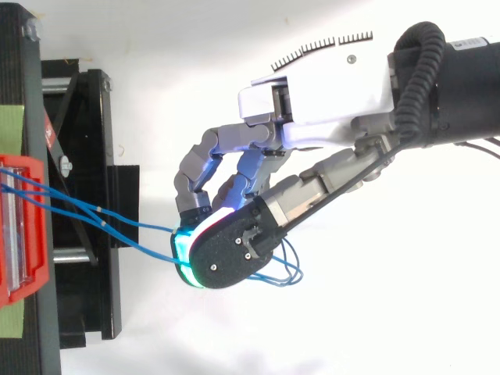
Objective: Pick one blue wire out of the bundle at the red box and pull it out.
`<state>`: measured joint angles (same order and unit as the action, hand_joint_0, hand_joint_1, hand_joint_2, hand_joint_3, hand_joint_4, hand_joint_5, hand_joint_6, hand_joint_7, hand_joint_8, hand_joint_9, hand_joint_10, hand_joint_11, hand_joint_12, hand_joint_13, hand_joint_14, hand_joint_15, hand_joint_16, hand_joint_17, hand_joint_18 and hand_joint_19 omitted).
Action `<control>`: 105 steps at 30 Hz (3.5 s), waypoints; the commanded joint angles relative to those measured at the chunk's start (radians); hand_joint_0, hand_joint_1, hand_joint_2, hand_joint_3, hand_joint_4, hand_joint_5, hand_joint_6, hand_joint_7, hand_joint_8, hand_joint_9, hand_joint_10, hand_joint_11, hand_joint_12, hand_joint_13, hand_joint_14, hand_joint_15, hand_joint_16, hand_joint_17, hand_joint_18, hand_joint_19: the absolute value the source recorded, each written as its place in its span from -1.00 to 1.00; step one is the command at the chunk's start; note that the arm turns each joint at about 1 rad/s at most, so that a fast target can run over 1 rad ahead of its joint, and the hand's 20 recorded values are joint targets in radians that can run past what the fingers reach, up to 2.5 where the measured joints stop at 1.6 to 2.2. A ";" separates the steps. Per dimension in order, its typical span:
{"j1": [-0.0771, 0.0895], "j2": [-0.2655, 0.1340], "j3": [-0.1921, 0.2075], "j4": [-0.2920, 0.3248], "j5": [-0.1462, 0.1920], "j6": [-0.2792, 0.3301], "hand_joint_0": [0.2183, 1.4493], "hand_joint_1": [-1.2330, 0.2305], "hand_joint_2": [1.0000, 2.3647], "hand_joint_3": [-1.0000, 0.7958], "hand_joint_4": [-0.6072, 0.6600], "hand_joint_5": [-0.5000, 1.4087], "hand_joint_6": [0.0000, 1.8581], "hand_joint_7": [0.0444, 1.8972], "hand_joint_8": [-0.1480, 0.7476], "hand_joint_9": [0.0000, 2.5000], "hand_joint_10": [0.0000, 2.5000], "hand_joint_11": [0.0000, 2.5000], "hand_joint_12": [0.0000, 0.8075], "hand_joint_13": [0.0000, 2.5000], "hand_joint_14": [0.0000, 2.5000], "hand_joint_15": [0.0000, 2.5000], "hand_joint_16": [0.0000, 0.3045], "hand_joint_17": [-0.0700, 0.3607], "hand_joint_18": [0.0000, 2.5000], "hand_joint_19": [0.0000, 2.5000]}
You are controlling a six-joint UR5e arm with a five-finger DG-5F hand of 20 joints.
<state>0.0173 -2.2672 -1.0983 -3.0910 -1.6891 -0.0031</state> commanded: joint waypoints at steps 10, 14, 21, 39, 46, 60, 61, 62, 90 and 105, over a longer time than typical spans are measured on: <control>-0.010 0.000 0.000 0.000 0.058 -0.014 -0.43 -0.32 -1.00 -0.44 0.24 -0.68 -0.03 -0.08 0.06 -0.29 -0.99 -0.52 0.02 -0.38 -0.99 -0.64 -0.64 -0.11 -0.43 -0.59; -0.013 0.000 0.000 0.003 0.057 -0.014 -0.55 -0.26 -1.00 -0.44 0.27 -0.66 -0.04 -0.09 0.09 -0.28 -0.99 -0.52 0.06 -0.37 -0.99 -0.64 -0.62 -0.06 -0.40 -0.60; -0.014 0.000 0.000 0.005 0.057 -0.015 -0.46 -0.01 -1.00 -0.44 0.22 -0.65 -0.06 0.00 0.07 -0.27 -0.99 -0.52 0.02 -0.38 -0.99 -0.64 -0.64 -0.10 -0.45 -0.56; -0.014 0.000 0.000 0.005 0.055 -0.015 -0.27 -0.51 -0.98 -0.28 0.06 -0.67 -0.03 -0.02 0.02 -0.32 -0.99 -0.52 0.01 -0.41 -0.99 -0.65 -0.65 -0.12 -0.45 -0.62; -0.014 0.000 0.000 0.005 0.054 -0.015 -0.44 -0.51 -1.00 -0.44 0.20 -0.69 -0.04 -0.06 0.00 -0.35 -0.99 -0.52 0.02 -0.43 -0.99 -0.65 -0.64 -0.11 -0.46 -0.63; -0.016 0.000 0.000 0.005 0.055 -0.015 -0.40 -0.28 -0.97 -0.13 0.14 -0.66 -0.03 0.06 0.06 -0.28 -0.99 -0.51 0.01 -0.41 -0.99 -0.63 -0.64 -0.11 -0.49 -0.57; -0.014 0.000 0.000 0.005 0.057 -0.015 -0.39 -0.32 -0.97 -0.11 0.12 -0.66 -0.03 0.07 0.06 -0.29 -0.99 -0.51 0.01 -0.41 -0.99 -0.63 -0.64 -0.11 -0.48 -0.58; -0.014 0.000 0.000 0.005 0.057 -0.015 -0.38 -0.35 -0.97 -0.11 0.10 -0.66 -0.02 0.08 0.06 -0.29 -0.99 -0.52 0.01 -0.41 -0.99 -0.63 -0.64 -0.11 -0.48 -0.58; -0.019 0.000 0.000 0.006 0.054 -0.015 -0.40 -0.22 -0.98 -0.28 0.15 -0.66 -0.04 0.06 0.06 -0.26 -0.99 -0.52 0.00 -0.41 -0.98 -0.62 -0.64 -0.11 -0.51 -0.56; -0.019 0.000 0.000 0.006 0.052 -0.015 -0.29 -0.49 -0.98 -0.27 0.09 -0.67 -0.01 0.01 0.02 -0.31 -0.99 -0.51 0.02 -0.42 -0.99 -0.64 -0.65 -0.12 -0.48 -0.61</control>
<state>-0.0012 -2.2672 -1.0984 -3.0852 -1.6364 -0.0184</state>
